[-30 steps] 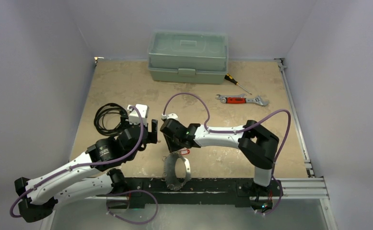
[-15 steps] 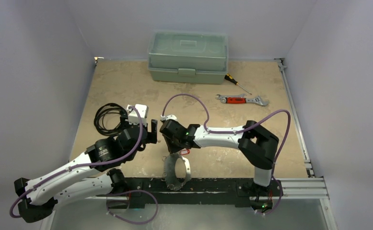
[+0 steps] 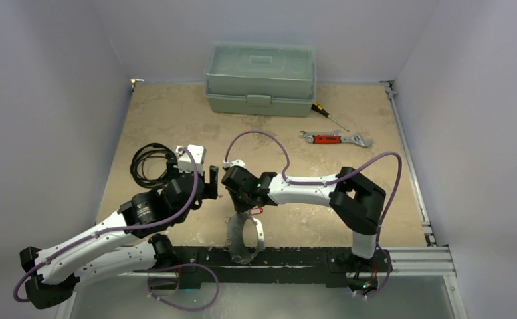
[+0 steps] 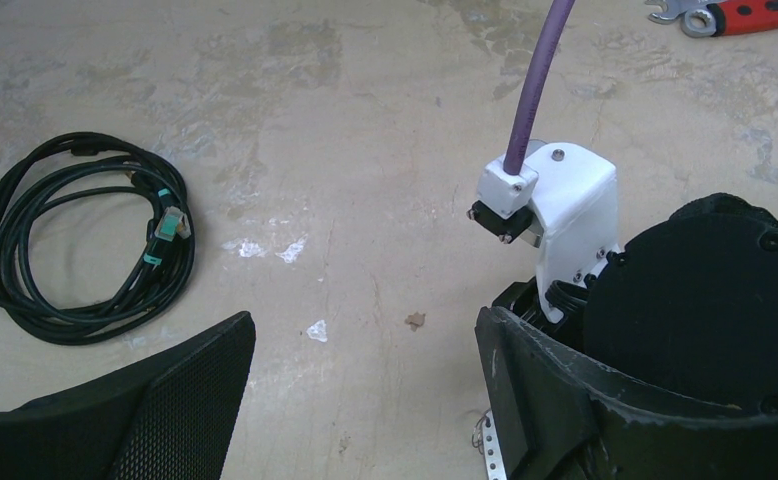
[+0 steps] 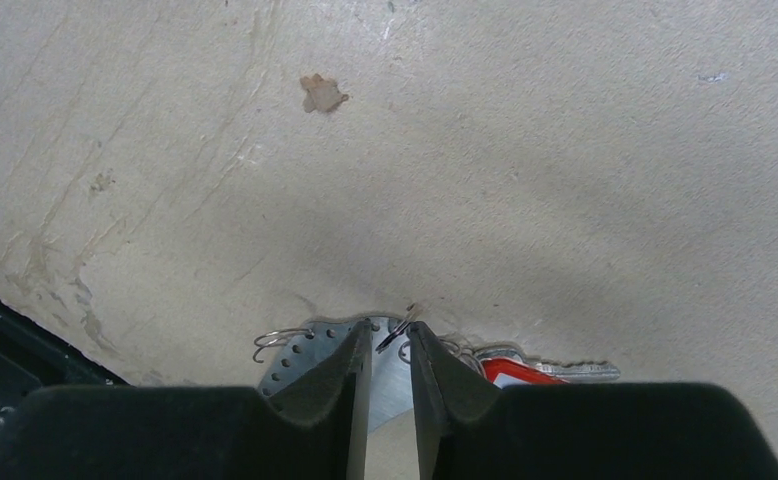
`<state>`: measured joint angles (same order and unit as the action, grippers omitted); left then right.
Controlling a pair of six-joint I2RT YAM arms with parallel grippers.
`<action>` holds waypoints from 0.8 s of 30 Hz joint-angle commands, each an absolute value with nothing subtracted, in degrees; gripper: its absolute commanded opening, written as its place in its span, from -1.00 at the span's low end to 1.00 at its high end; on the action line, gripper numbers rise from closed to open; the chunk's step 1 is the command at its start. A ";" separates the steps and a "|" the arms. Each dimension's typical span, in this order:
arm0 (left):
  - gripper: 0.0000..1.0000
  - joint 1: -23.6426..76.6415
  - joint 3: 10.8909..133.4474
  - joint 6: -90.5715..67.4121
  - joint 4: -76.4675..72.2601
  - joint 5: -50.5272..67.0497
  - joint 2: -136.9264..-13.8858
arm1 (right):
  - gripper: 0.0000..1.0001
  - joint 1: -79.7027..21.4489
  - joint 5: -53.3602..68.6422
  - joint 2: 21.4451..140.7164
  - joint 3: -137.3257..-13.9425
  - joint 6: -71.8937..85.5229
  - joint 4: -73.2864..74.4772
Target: Put the keys on the keyring
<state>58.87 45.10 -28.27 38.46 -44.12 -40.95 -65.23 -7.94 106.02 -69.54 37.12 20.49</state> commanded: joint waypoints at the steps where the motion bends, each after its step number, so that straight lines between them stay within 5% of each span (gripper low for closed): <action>1: 0.63 58.54 44.95 -27.47 37.54 -44.21 -40.43 | -0.56 -65.57 -7.79 106.74 -71.45 36.57 21.47; 9: 0.63 58.54 44.93 -27.51 37.54 -44.22 -40.52 | -0.68 -65.65 -7.38 106.64 -71.00 36.47 21.46; 15: 0.63 58.54 44.95 -27.50 37.53 -44.21 -40.67 | -0.98 -65.65 -7.78 106.44 -70.97 36.25 21.32; 24: 0.63 58.54 44.66 -26.45 36.89 -42.71 -39.72 | -1.00 -65.72 -9.30 99.54 -65.19 35.24 13.39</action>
